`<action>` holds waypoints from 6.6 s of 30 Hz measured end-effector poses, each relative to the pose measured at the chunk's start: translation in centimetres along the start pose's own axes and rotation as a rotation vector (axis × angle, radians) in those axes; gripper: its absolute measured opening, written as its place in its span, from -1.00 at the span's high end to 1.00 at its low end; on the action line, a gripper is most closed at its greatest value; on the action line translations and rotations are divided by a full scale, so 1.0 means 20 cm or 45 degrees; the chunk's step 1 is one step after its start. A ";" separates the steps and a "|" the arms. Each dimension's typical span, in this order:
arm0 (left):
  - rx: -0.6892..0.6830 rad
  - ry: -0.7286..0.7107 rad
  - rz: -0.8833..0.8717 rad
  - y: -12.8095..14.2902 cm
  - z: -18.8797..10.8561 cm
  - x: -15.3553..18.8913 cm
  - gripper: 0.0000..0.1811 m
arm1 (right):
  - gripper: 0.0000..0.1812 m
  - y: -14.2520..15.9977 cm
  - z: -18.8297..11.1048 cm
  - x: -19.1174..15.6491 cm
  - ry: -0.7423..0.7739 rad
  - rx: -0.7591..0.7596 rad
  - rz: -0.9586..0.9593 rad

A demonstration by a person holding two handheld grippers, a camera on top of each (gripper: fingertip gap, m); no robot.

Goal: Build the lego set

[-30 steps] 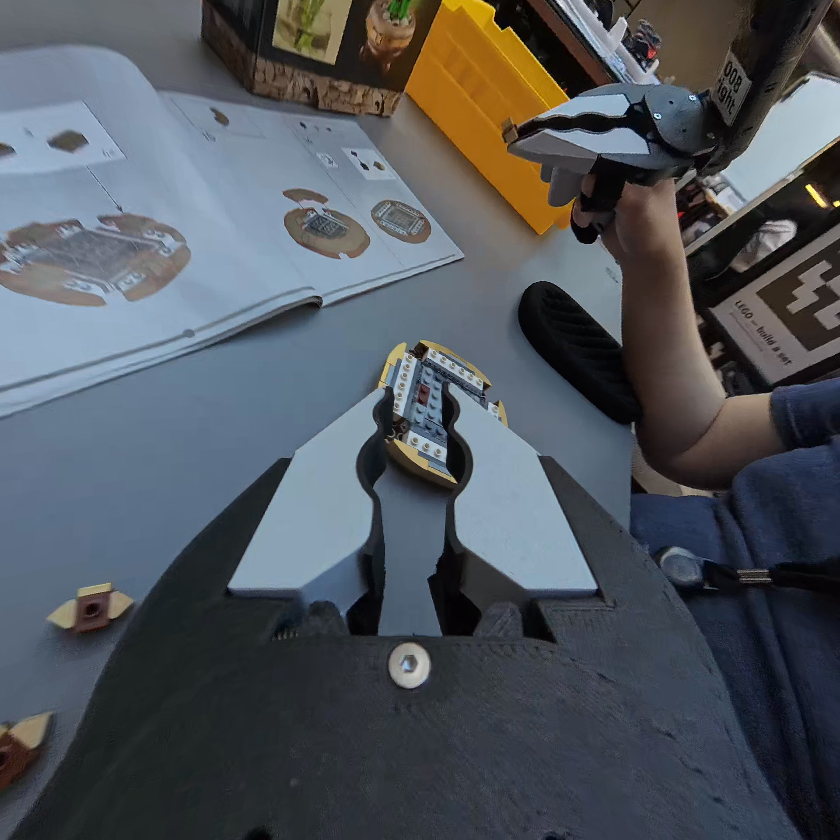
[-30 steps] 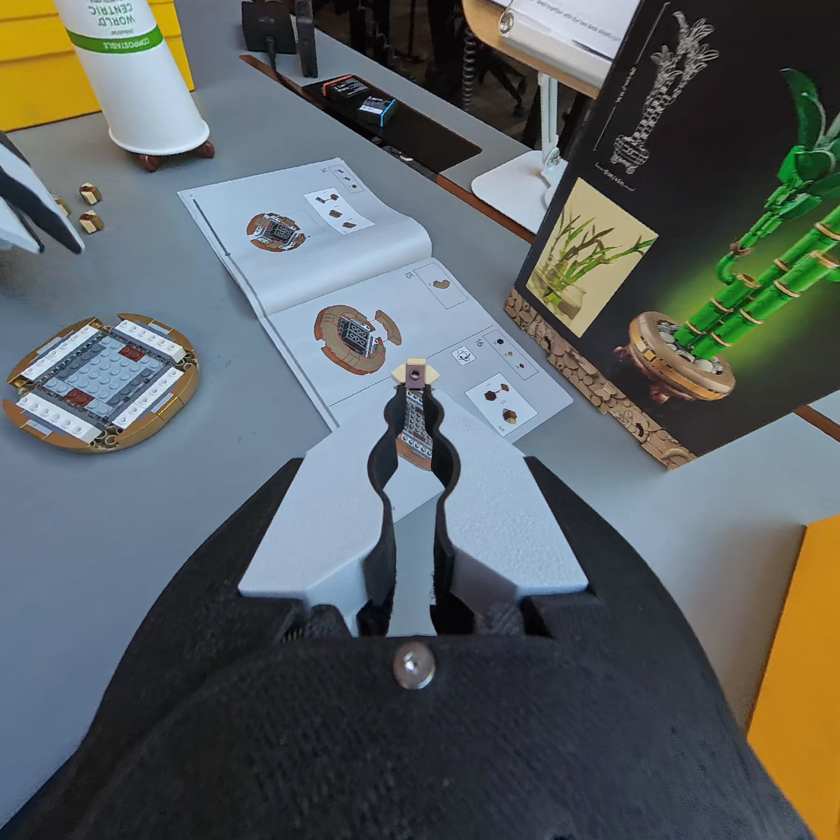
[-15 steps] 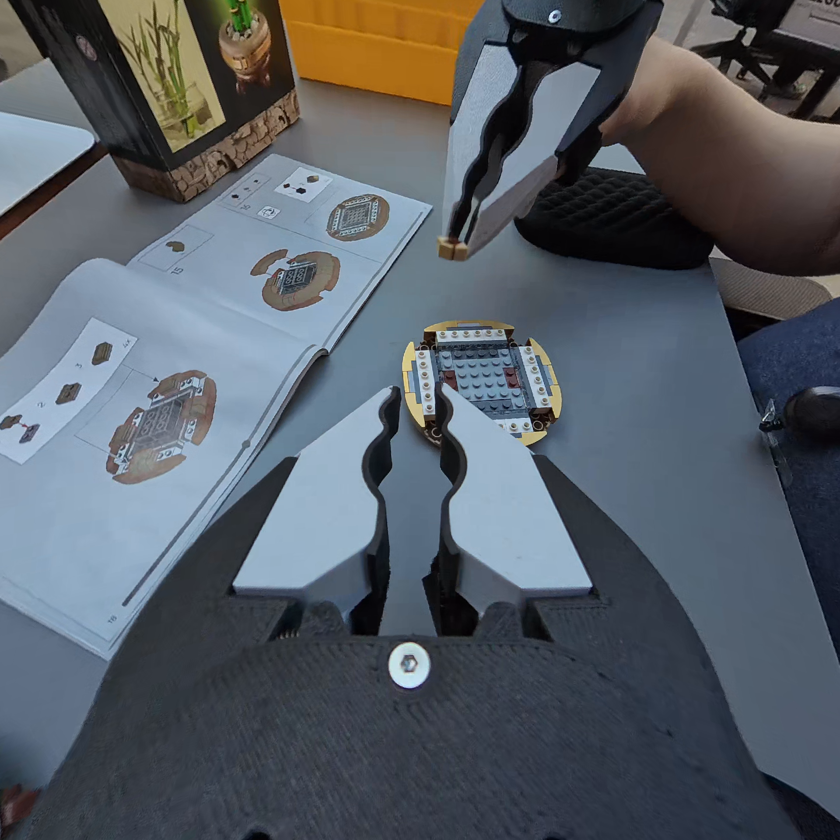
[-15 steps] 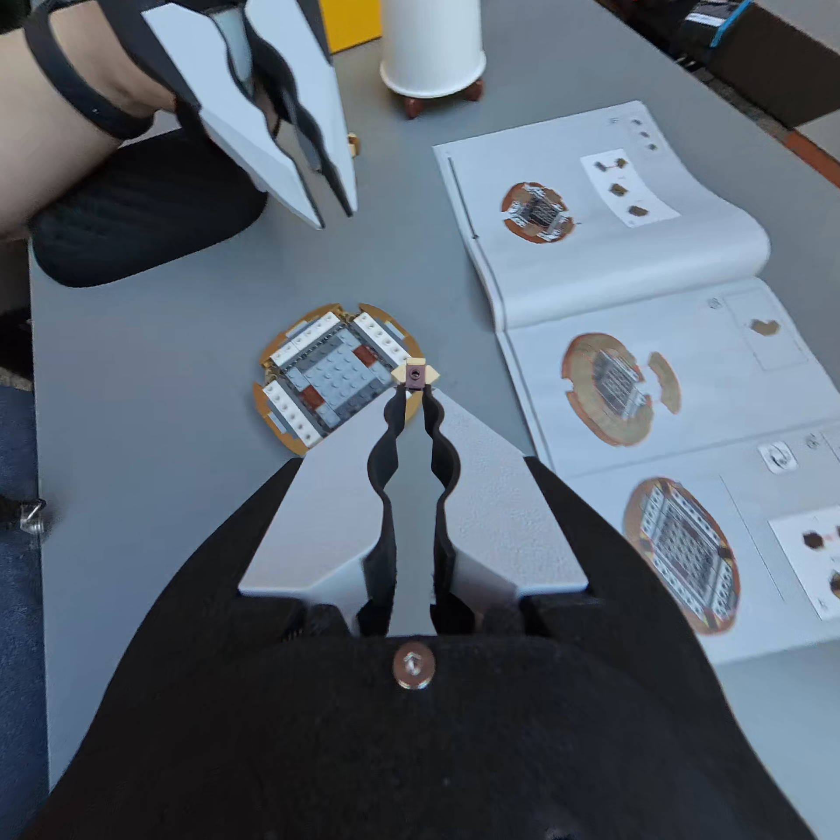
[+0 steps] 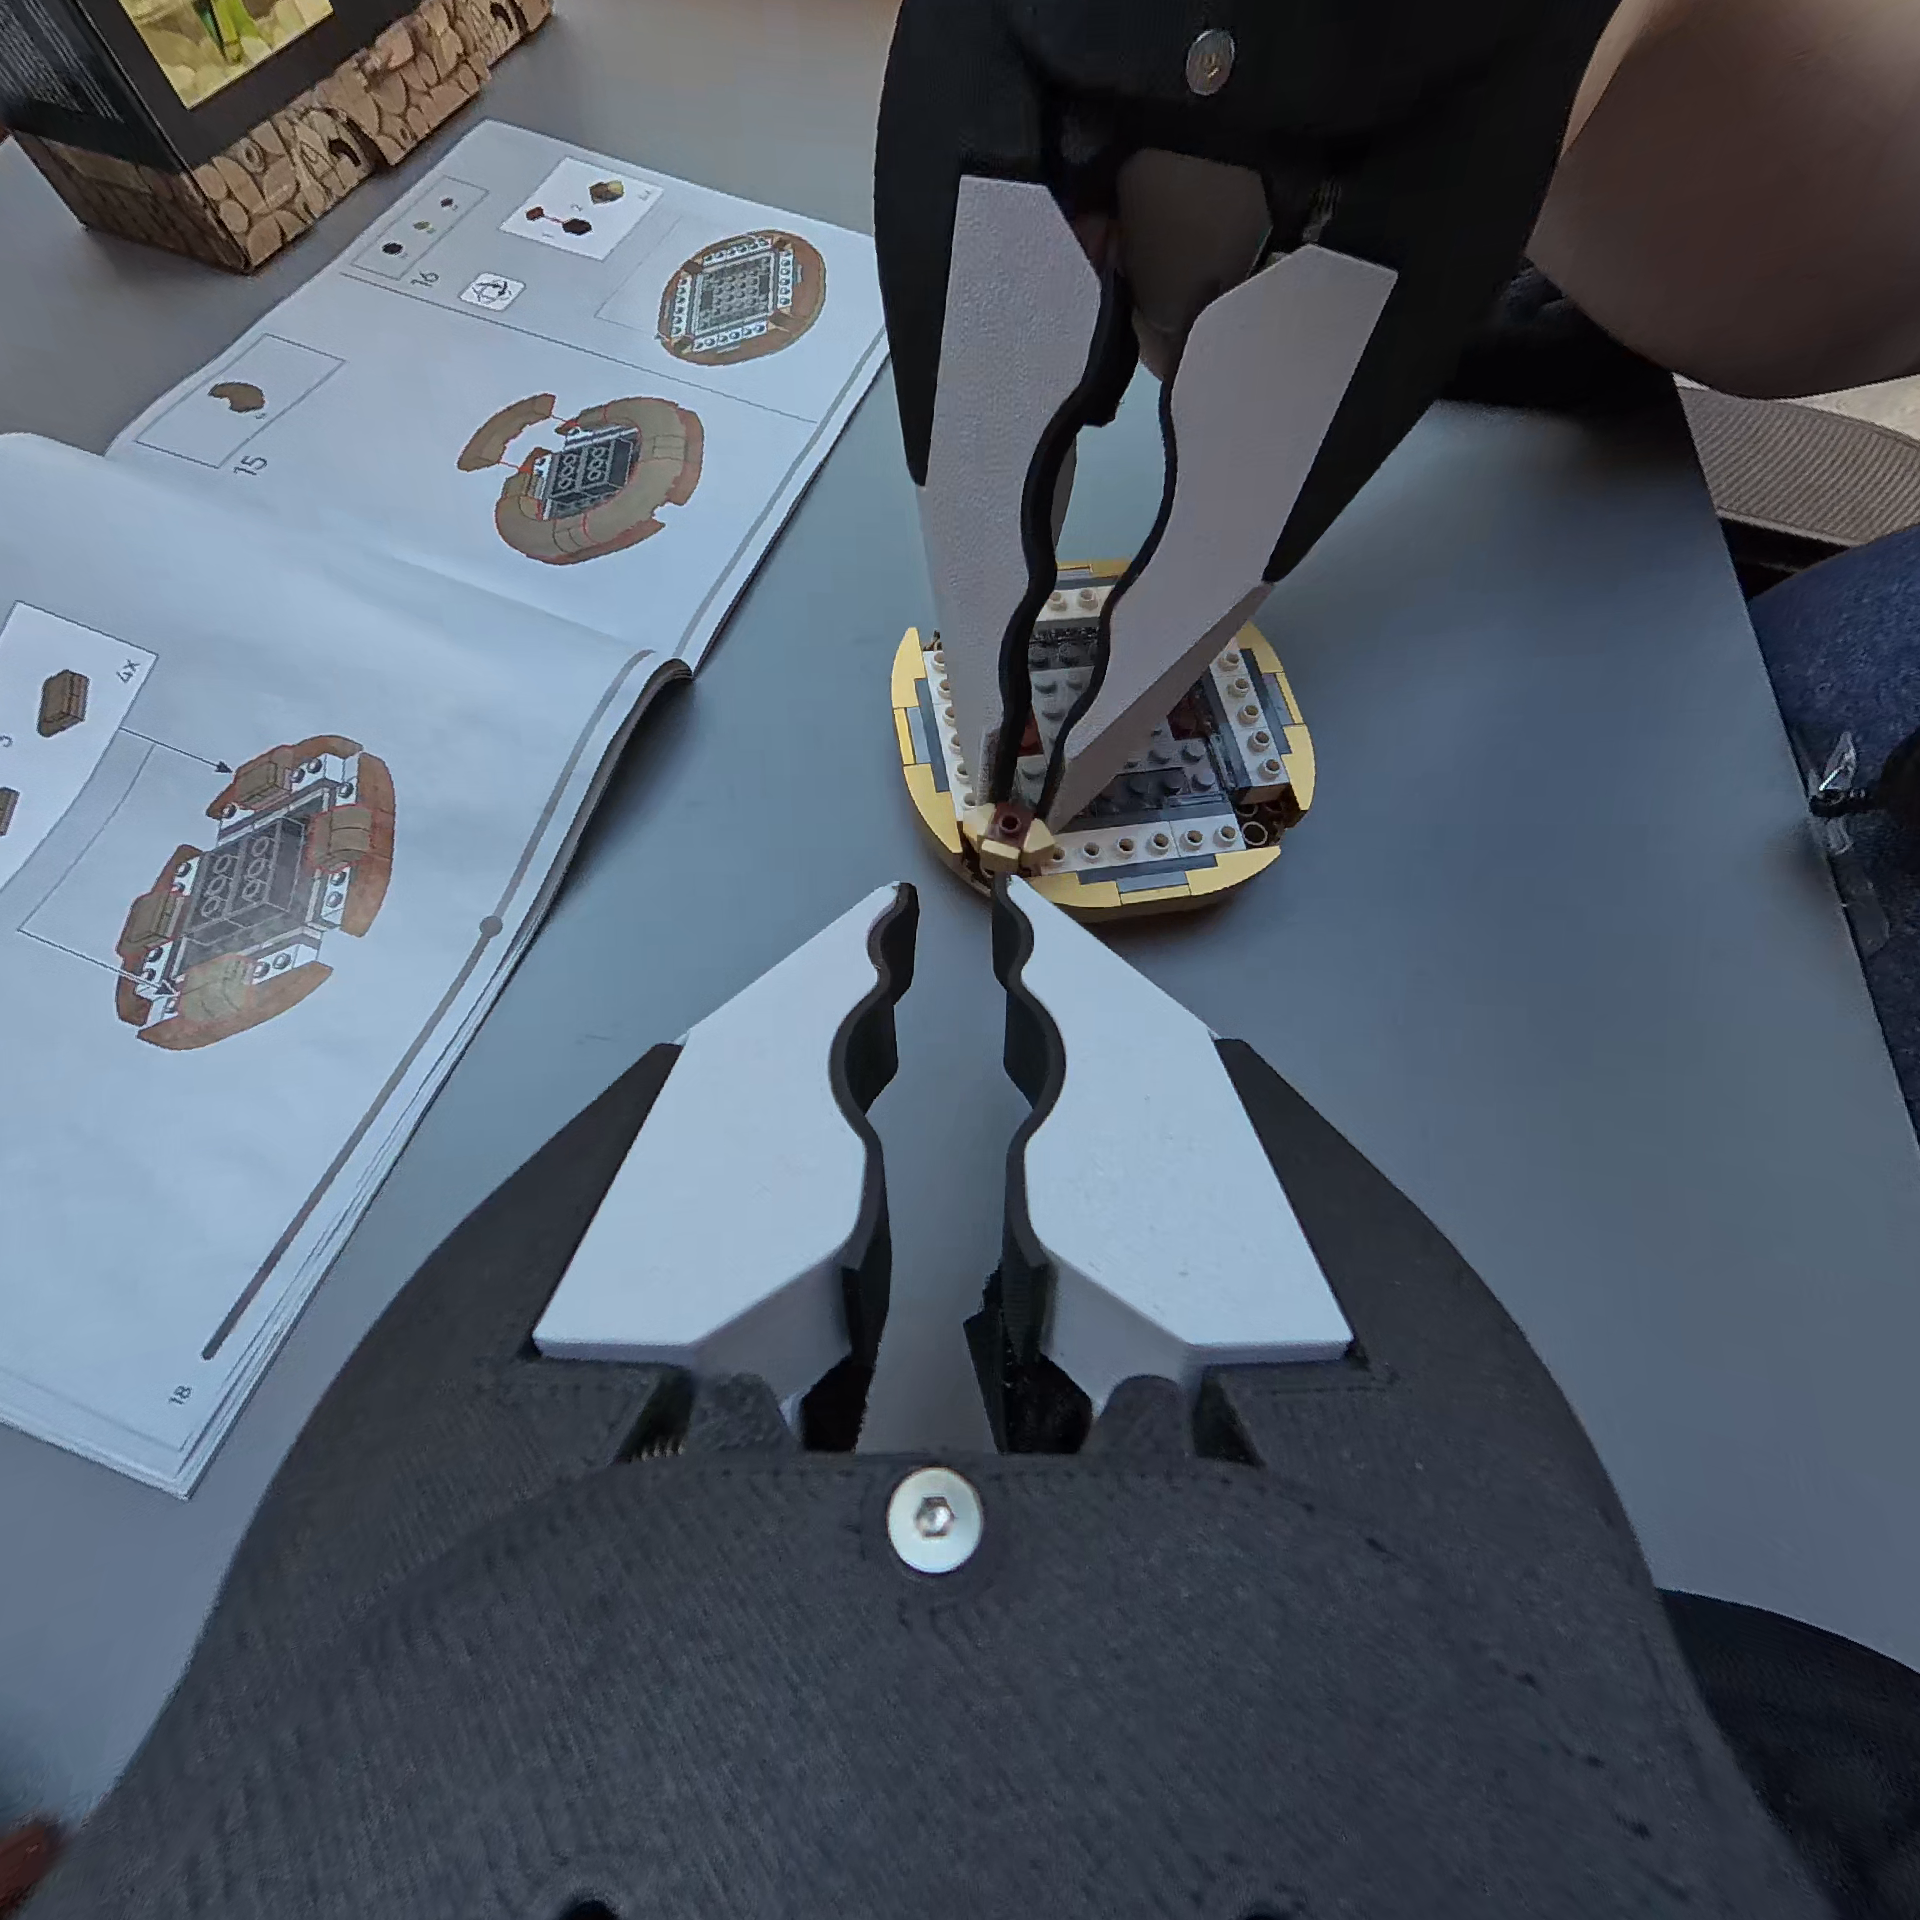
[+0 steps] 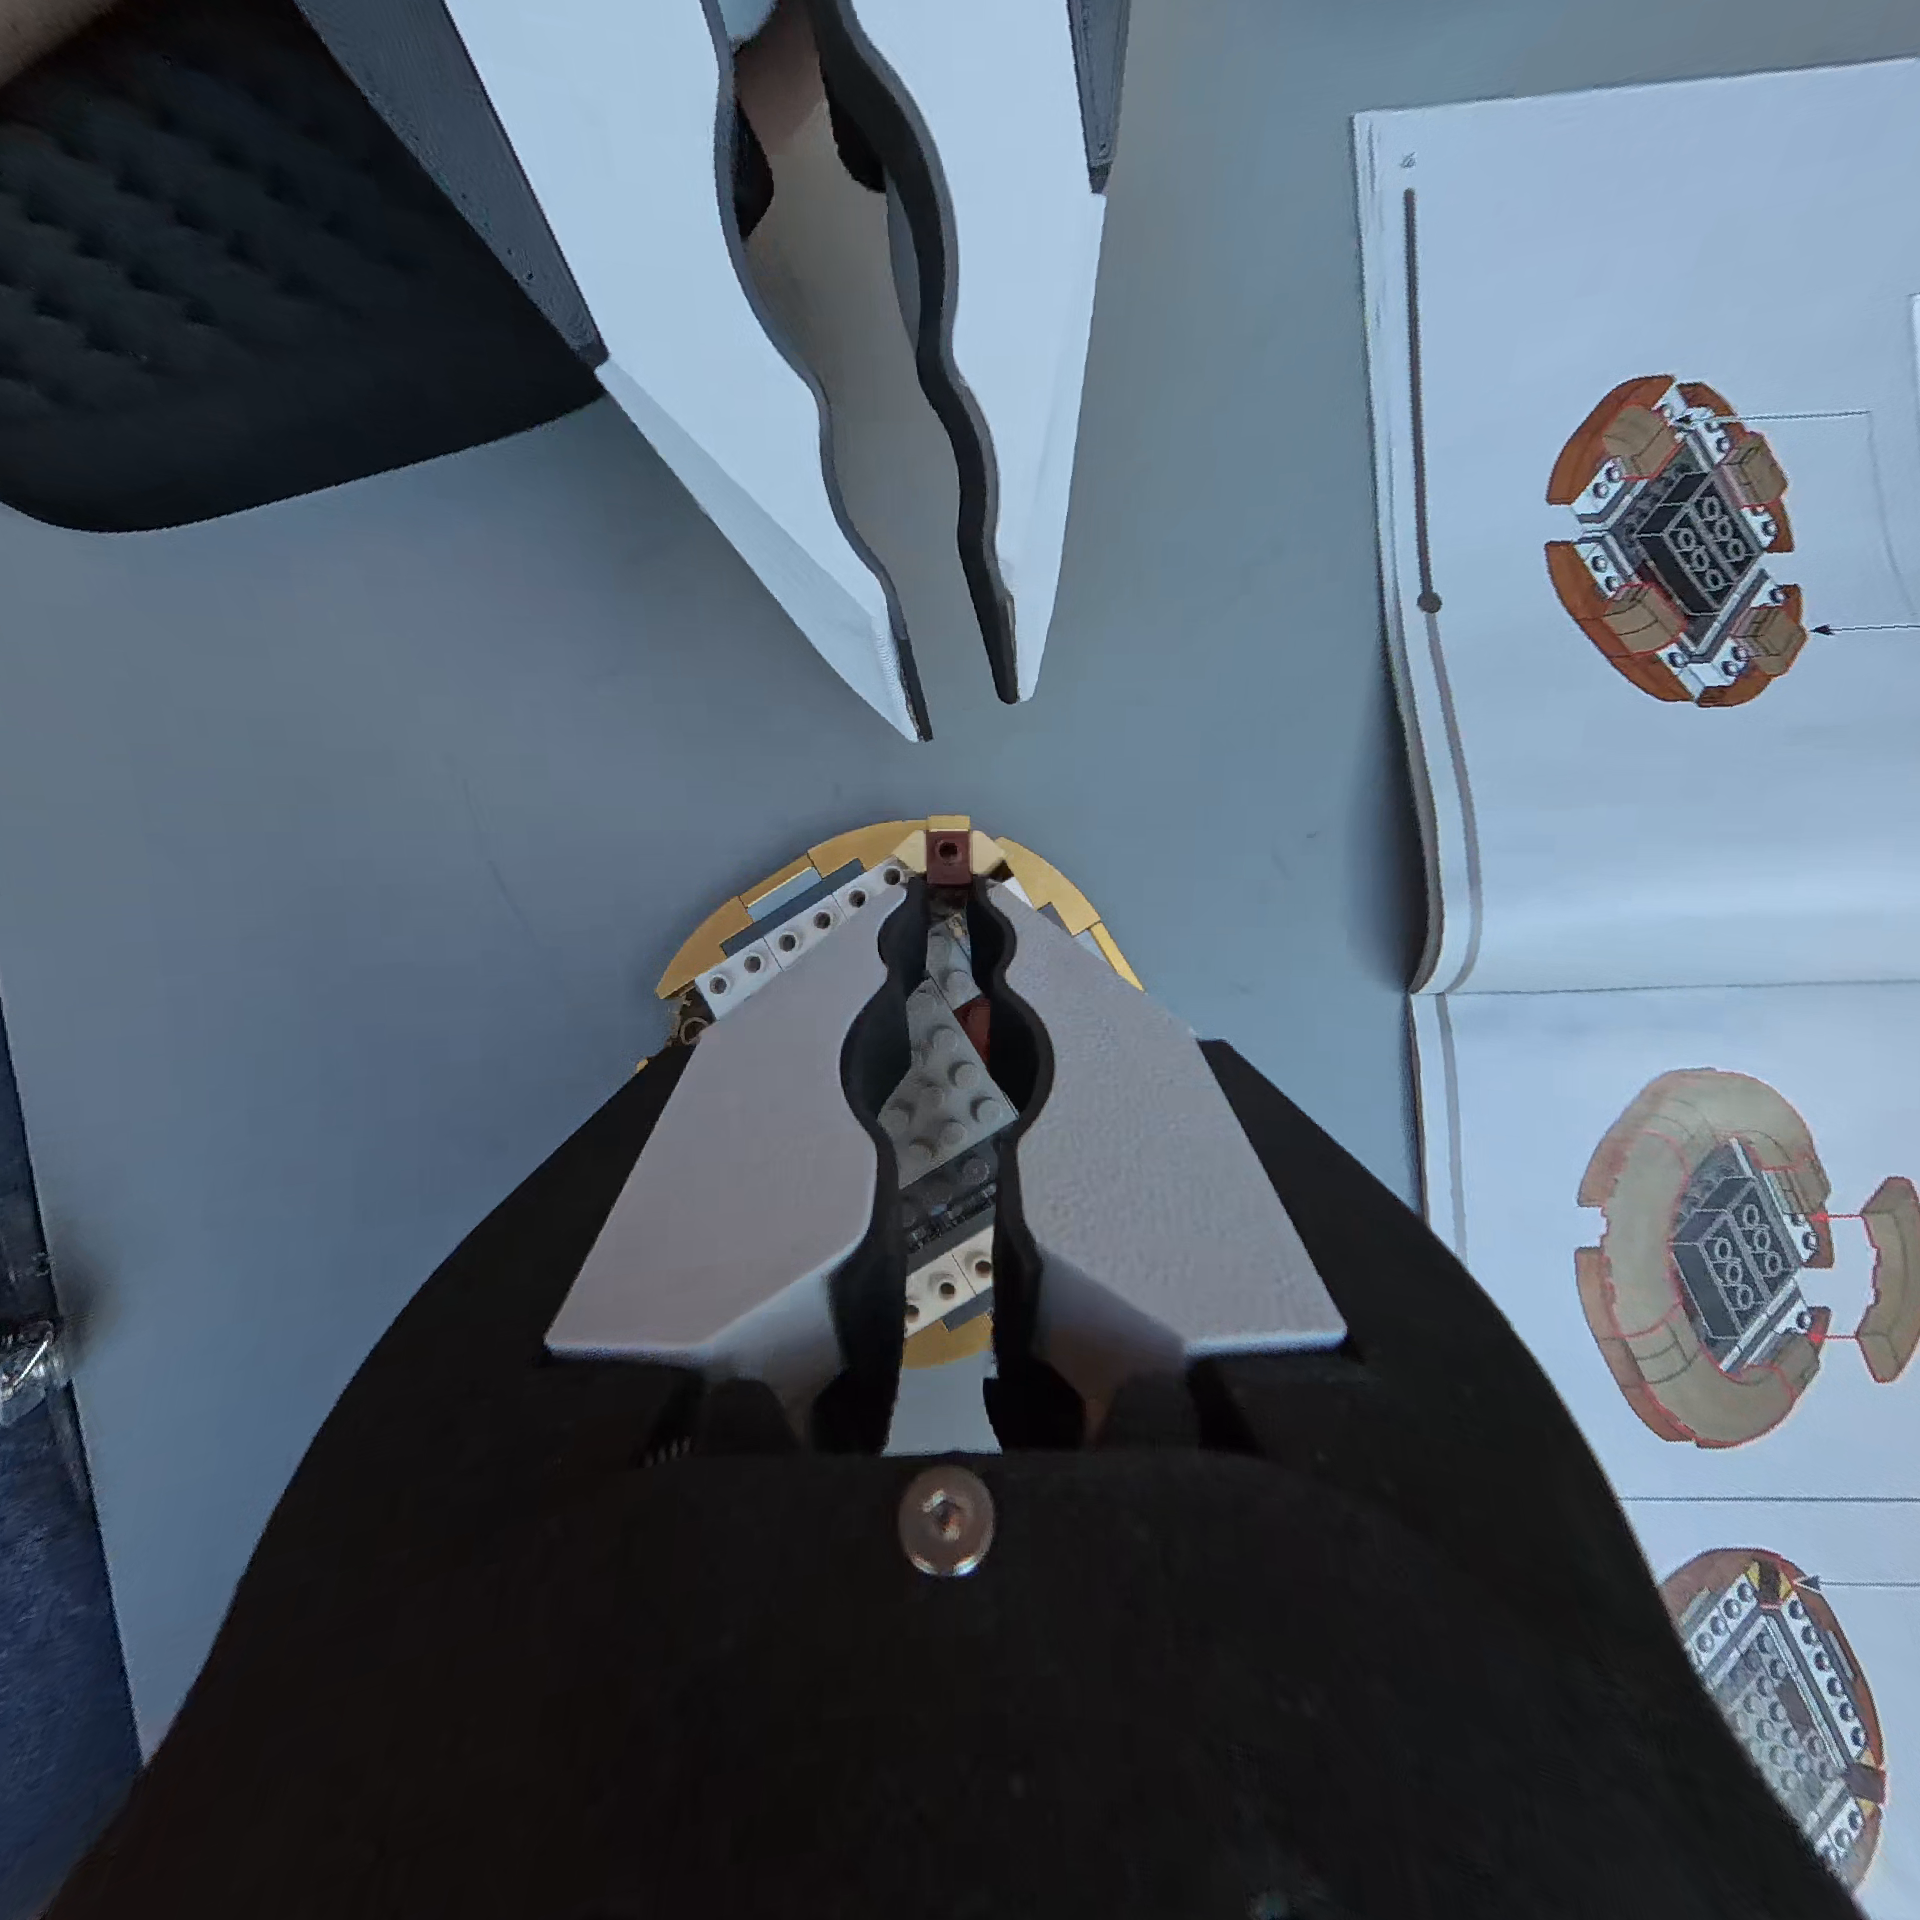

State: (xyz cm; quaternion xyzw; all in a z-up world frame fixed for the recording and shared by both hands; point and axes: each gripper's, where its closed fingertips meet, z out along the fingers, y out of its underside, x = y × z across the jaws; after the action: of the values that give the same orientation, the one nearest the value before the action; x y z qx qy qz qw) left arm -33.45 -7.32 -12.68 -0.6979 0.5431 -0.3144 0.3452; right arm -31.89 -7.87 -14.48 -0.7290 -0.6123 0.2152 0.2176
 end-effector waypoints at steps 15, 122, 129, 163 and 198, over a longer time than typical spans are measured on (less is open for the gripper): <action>0.003 0.092 -0.014 0.03 0.04 0.04 0.81 | 0.93 -0.01 0.01 0.00 0.071 -0.170 -0.056; -0.110 0.641 -1.220 0.04 0.11 0.11 0.92 | 0.94 0.04 -0.06 0.01 0.034 0.147 0.027; -0.097 0.673 -1.234 0.03 0.11 0.12 1.00 | 0.94 0.05 -0.06 0.02 0.037 0.142 0.035; -0.113 0.601 -1.158 0.05 0.11 0.13 0.92 | 1.00 0.00 -0.01 -0.06 0.005 0.174 -0.090; -0.035 0.579 -1.206 0.03 0.08 0.09 0.92 | 0.96 -0.06 -0.09 -0.06 -0.047 0.210 -0.085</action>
State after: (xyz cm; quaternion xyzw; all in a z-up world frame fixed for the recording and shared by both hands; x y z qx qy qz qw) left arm -32.02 -8.95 -13.97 -0.7854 0.2335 -0.5725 0.0295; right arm -31.97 -8.94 -12.38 -0.6835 -0.6205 0.2710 0.2727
